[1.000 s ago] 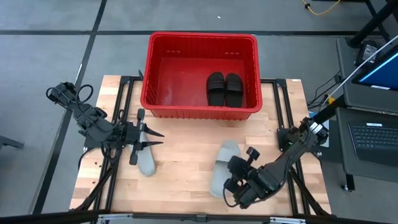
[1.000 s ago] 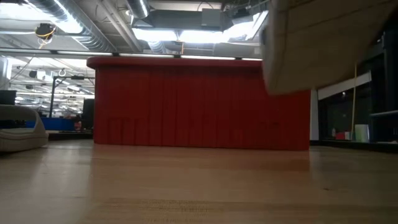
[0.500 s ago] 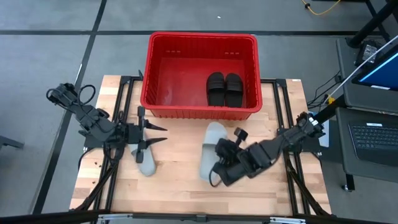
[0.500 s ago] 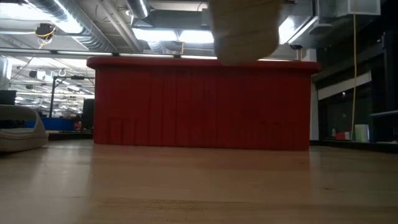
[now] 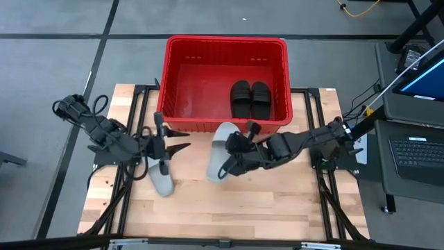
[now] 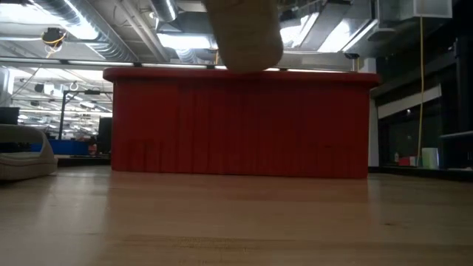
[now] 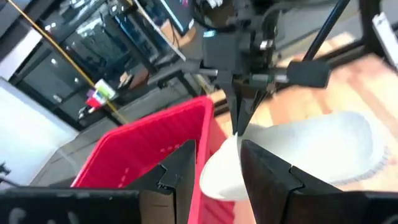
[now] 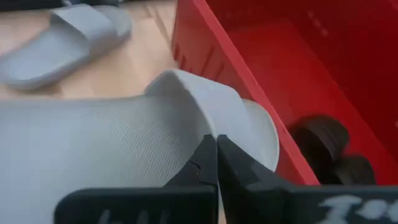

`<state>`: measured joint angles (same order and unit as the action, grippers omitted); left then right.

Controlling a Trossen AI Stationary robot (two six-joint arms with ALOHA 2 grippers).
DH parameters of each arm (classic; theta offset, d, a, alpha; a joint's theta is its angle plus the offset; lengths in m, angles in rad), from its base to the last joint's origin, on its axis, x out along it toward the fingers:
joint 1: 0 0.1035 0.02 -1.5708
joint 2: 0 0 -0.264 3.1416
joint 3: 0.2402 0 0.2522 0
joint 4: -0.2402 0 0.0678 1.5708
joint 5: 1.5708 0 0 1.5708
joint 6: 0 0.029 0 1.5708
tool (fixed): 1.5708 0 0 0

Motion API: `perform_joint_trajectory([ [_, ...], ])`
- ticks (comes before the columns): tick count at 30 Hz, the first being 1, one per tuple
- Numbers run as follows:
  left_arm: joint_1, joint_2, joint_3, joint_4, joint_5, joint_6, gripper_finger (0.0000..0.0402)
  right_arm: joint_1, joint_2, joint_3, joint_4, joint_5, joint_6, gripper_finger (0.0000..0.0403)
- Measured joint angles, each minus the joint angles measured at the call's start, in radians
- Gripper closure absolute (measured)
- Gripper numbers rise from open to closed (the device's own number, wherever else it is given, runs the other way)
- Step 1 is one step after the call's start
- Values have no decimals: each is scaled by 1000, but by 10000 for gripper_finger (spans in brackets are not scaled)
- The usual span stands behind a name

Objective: Pick and place slides into bin
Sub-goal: Put the right gray slide into the red bin

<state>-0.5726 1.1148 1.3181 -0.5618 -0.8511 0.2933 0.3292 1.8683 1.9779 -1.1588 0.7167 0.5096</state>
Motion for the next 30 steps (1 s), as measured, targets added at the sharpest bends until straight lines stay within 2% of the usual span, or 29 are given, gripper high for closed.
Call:
perform_joint_trajectory([
  [6, 83, 69, 81, -183, 64, -60, 279, -57, -1, 1, 87, -5, -143, 403],
  [12, 169, 126, 126, -207, 192, -55, 279, -87, -1, 1, 184, 5, -331, 403],
  [16, 202, 159, 157, -207, 204, -37, 279, -97, -1, 1, 244, 10, -459, 403],
  [30, 216, 156, 177, -221, 216, -18, 279, -75, 0, 133, 182, -35, -494, 402],
])
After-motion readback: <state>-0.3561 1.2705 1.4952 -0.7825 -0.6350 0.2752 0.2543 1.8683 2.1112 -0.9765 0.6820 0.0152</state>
